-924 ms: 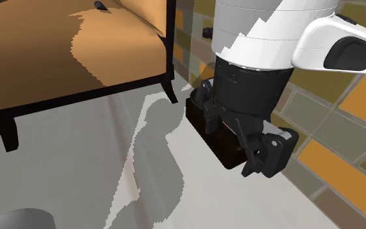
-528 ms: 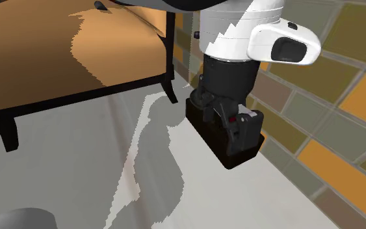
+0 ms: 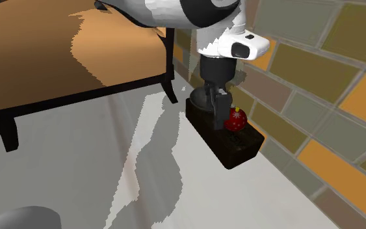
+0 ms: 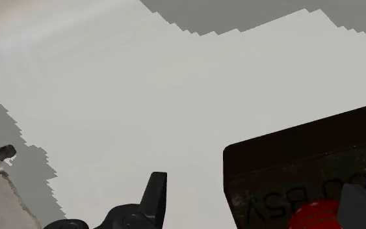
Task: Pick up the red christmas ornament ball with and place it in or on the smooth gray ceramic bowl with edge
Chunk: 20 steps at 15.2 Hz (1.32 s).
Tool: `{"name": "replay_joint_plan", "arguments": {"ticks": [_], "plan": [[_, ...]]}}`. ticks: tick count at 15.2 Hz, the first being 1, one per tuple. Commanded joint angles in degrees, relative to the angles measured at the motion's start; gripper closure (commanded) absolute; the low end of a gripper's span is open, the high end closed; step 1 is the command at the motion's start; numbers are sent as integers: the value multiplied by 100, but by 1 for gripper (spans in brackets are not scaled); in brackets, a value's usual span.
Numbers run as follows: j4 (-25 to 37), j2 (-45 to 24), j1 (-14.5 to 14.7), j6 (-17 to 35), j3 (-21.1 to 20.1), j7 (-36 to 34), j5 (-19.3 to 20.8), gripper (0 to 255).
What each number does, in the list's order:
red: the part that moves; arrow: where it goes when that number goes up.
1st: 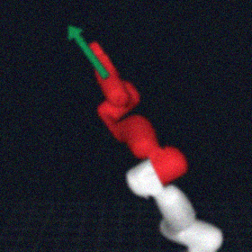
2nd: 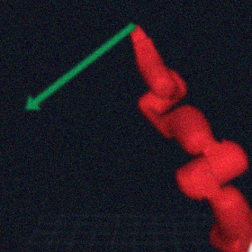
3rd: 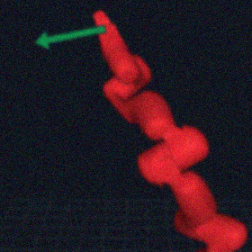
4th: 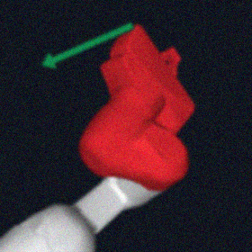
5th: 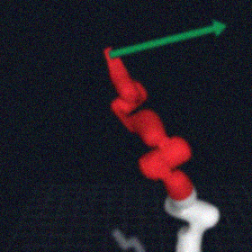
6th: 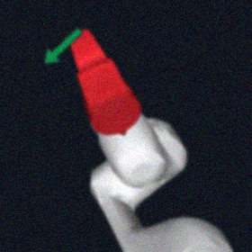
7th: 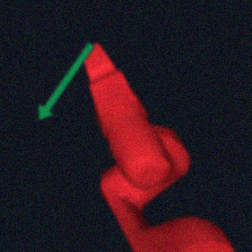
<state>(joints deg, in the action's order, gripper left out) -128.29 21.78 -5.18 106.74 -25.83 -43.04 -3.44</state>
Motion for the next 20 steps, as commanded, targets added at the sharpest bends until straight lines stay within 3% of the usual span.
{"name": "replay_joint_plan", "arguments": {"ticks": [1,6,12,20], "plan": [[350,-508,-134,49,-330,-790,201,0],[1436,-2033,-296,-38,-932,-2711,1077,0],[3074,-3917,179,-594,-895,-4634,2179,0],[2558,-3962,124,-39,-814,-4692,2254,0]]}}
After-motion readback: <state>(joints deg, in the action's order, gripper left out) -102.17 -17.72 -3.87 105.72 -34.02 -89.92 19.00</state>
